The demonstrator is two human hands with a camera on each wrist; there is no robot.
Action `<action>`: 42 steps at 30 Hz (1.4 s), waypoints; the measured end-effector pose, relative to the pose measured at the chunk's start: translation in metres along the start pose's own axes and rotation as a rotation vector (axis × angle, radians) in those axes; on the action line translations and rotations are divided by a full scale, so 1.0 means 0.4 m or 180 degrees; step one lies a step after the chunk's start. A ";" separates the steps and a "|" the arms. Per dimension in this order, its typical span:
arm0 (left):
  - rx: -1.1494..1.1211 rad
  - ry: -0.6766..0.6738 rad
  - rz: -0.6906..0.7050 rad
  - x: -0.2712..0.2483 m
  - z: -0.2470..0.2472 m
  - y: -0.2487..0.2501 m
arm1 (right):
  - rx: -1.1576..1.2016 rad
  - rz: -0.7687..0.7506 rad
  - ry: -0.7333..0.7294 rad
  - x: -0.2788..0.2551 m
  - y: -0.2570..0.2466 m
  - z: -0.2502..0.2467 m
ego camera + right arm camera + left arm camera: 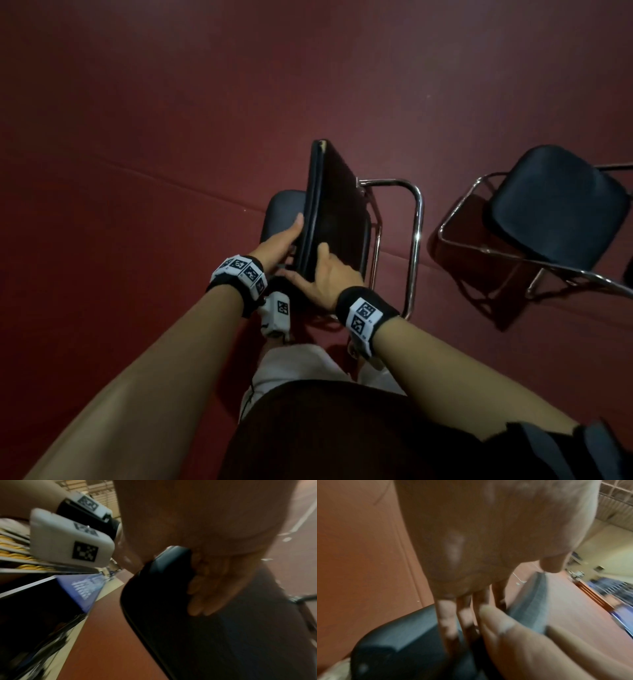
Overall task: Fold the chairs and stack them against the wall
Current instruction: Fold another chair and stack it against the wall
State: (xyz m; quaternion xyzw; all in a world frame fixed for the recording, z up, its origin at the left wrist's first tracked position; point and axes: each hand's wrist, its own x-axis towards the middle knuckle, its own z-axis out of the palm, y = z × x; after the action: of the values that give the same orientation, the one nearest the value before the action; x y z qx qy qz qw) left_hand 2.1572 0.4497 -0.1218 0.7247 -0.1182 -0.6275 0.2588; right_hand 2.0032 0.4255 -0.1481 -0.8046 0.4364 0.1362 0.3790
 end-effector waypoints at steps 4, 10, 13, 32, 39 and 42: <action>0.1087 0.0128 0.0064 0.081 -0.155 -0.034 | 0.0676 0.0056 -0.0556 0.091 0.020 0.058; 0.1739 0.0496 -0.0317 0.238 -0.396 -0.087 | 0.1009 0.2006 0.0235 0.123 0.204 0.068; 0.1782 0.0707 -0.0443 0.332 -0.464 -0.099 | 0.0854 0.2817 0.0401 0.134 0.296 0.061; 0.2216 0.1405 -0.1446 0.662 -0.499 -0.282 | 0.0874 0.3926 0.1469 0.329 0.450 0.182; 0.1521 0.1468 -0.1958 0.680 -0.702 -0.432 | 0.0664 0.3587 0.1250 0.309 0.473 0.215; 0.1333 0.1204 -0.1828 0.702 -0.703 -0.511 | 0.0490 0.3638 0.1362 0.332 0.472 0.221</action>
State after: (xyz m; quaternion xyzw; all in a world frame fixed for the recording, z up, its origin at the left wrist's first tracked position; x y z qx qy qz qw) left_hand 2.4506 0.5454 -0.4447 0.8681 0.0135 -0.4922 -0.0633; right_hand 1.9381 0.3478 -0.3737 -0.4231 0.8737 0.1215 0.2070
